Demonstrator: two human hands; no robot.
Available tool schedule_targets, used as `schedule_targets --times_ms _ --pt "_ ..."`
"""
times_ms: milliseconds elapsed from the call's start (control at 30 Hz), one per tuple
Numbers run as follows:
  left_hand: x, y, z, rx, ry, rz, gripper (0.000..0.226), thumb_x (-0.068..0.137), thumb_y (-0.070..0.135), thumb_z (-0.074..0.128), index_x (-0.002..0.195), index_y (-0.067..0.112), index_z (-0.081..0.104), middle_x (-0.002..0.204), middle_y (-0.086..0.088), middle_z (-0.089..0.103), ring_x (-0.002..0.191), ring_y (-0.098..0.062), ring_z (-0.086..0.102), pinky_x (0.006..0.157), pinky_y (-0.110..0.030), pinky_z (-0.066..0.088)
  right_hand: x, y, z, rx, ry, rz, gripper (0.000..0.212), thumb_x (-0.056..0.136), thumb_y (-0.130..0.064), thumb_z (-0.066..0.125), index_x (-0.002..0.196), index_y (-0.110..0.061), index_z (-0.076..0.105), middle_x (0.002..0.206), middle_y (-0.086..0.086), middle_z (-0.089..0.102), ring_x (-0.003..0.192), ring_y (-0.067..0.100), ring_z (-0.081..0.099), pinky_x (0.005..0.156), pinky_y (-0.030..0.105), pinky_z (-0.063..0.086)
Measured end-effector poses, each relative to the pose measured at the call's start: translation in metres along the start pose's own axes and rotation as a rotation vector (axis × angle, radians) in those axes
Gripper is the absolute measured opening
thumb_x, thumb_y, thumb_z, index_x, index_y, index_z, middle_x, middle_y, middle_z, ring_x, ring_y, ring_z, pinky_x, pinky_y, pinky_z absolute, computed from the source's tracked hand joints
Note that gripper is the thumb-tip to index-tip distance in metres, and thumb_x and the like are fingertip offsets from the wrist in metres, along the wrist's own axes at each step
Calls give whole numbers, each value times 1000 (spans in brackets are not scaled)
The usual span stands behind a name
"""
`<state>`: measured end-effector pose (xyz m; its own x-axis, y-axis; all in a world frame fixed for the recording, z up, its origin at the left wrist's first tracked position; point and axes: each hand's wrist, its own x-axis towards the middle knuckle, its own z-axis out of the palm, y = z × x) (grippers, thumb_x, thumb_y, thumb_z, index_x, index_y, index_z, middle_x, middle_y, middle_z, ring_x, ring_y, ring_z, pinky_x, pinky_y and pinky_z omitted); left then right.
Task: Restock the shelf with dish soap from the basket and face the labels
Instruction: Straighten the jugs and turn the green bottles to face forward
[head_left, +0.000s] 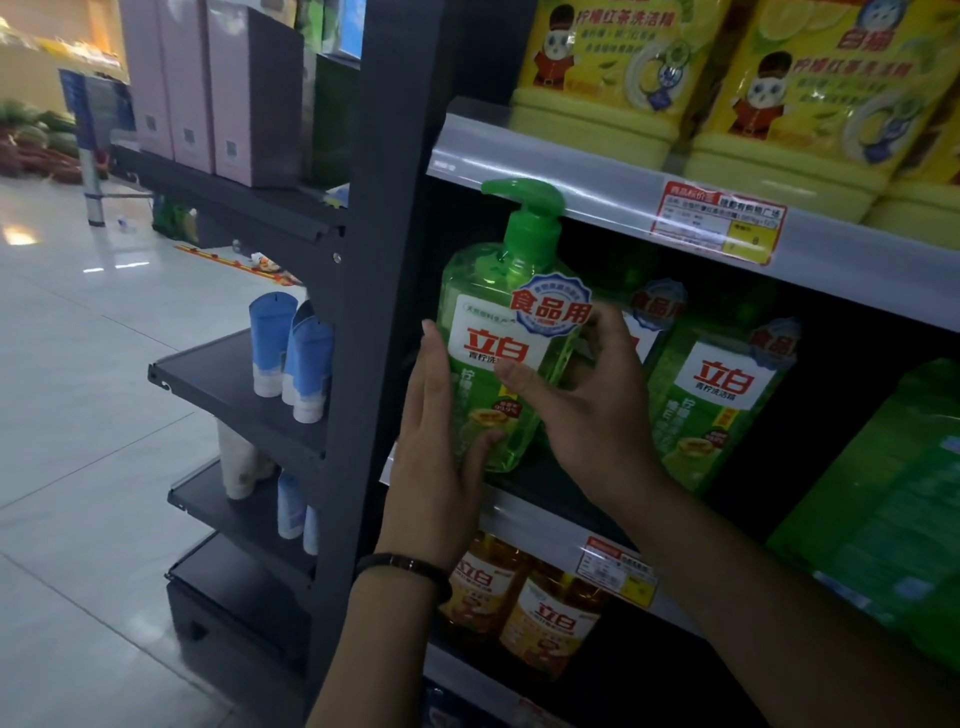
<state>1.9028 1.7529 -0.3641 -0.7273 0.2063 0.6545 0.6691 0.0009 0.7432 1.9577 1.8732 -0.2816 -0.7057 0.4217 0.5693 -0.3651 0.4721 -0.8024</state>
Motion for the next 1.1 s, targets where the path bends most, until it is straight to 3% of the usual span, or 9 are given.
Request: schedule_targets --times_ms 100,333,500,567,733,900,1000,1100 --pt "1 -1 -1 -25 -14 -30 112 96 2 70 164 45 -8 172 7 23 157 -7 29 124 -43 39 -1 2 1 -24 21 7 61 82 -5 91 132 -12 56 118 -10 74 106 1 75 82 23 64" --pt "1 -4 -18 -34 -76 -70 113 94 1 72 165 44 -4 170 17 28 154 2 29 126 -30 34 -6 4 15 44 34 72 64 81 -5 92 131 -19 54 121 -5 75 107 8 78 89 42 67" --pt "-4 0 -34 -15 -86 -86 116 93 -1 74 164 50 -3 168 19 30 154 1 31 125 -44 37 -11 2 21 49 -13 100 61 83 -7 91 130 -23 56 124 -2 77 112 12 77 93 48 66" --pt "-8 8 -36 -18 -67 -89 114 94 0 73 164 49 -2 168 18 30 153 1 31 125 -45 38 -9 -2 21 49 -38 107 61 83 -6 91 131 -21 57 124 -2 77 112 12 77 95 46 66" --pt "-23 24 -41 21 28 -84 114 91 4 76 166 44 0 155 22 35 146 5 33 119 -31 36 -5 -24 14 44 -131 151 54 83 -3 90 128 -17 63 114 -6 82 103 7 80 88 33 66" --pt "-31 29 -40 -7 3 -113 108 96 10 71 163 52 -4 152 21 37 145 1 36 120 -36 37 -5 -34 7 -65 -152 163 54 76 -6 95 121 -18 67 95 -19 79 89 -8 75 73 15 62" --pt "-33 30 -39 -52 -7 -135 107 95 10 70 162 56 0 150 22 38 144 1 39 119 -41 42 -7 -32 4 -98 -153 195 52 76 -9 96 117 -20 67 95 -16 80 89 -6 76 78 24 66" --pt "-34 32 -41 -47 -65 -138 117 81 19 75 160 59 -1 150 21 37 146 -8 38 118 -48 43 -7 -29 -1 -65 -136 254 45 77 -11 96 112 -21 69 98 -17 81 89 0 79 80 32 68"
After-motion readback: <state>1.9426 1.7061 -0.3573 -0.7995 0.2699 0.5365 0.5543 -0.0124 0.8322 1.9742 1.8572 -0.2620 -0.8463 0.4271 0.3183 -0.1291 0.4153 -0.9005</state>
